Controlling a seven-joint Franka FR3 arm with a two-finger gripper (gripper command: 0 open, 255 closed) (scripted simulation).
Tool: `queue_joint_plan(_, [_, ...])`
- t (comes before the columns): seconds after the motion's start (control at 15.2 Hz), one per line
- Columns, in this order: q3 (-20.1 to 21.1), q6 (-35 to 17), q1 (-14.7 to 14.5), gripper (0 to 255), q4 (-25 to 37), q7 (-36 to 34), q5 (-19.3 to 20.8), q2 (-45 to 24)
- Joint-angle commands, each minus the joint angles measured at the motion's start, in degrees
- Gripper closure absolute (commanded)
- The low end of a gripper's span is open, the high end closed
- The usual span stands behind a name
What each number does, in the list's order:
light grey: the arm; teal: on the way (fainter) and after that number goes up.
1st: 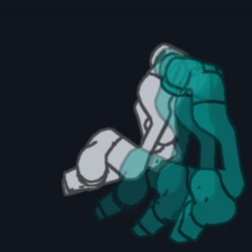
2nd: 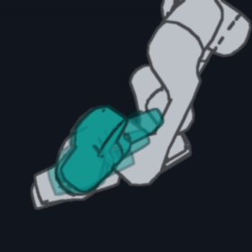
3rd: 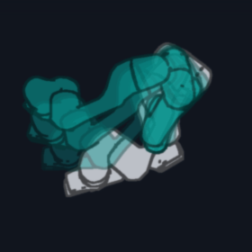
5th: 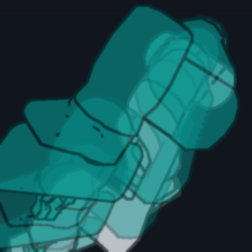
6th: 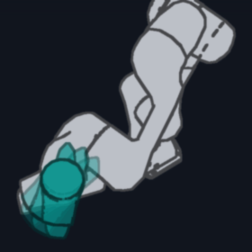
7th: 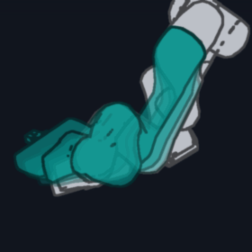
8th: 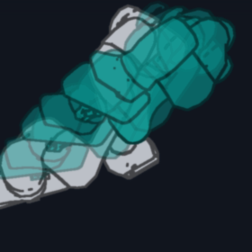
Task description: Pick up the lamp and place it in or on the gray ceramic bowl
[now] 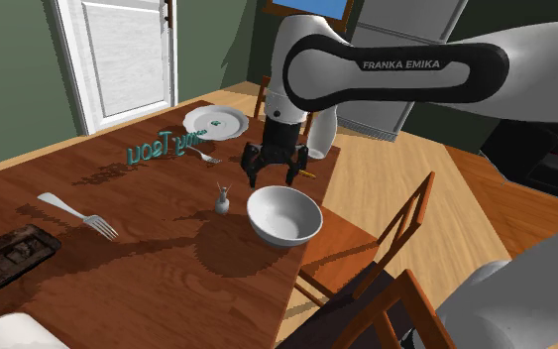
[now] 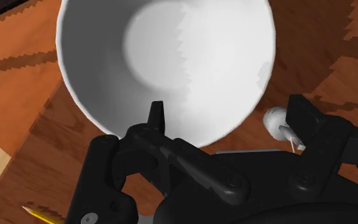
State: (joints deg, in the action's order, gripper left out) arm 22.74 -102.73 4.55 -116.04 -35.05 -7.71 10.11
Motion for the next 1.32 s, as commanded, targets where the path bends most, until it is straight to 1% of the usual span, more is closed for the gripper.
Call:
queue_joint_plan(0.0, [1.23,-0.77,0.13,0,4.06,-4.44,1.39,-5.50])
queue_joint_plan(0.26, [2.44,-1.27,-0.84,0,12.51,-12.66,4.65,-15.93])
queue_joint_plan(0.53, [2.16,-0.43,-3.02,0,22.54,-19.99,7.93,-26.56])
queue_joint_plan(0.59, [2.03,-0.36,-3.22,0,23.03,-20.27,8.04,-27.02])
queue_joint_plan(1.06, [1.95,-6.03,-3.38,0,17.85,-20.41,8.24,-27.54])
queue_joint_plan(1.25, [1.95,-6.03,-3.38,0,17.85,-20.41,8.24,-27.54])
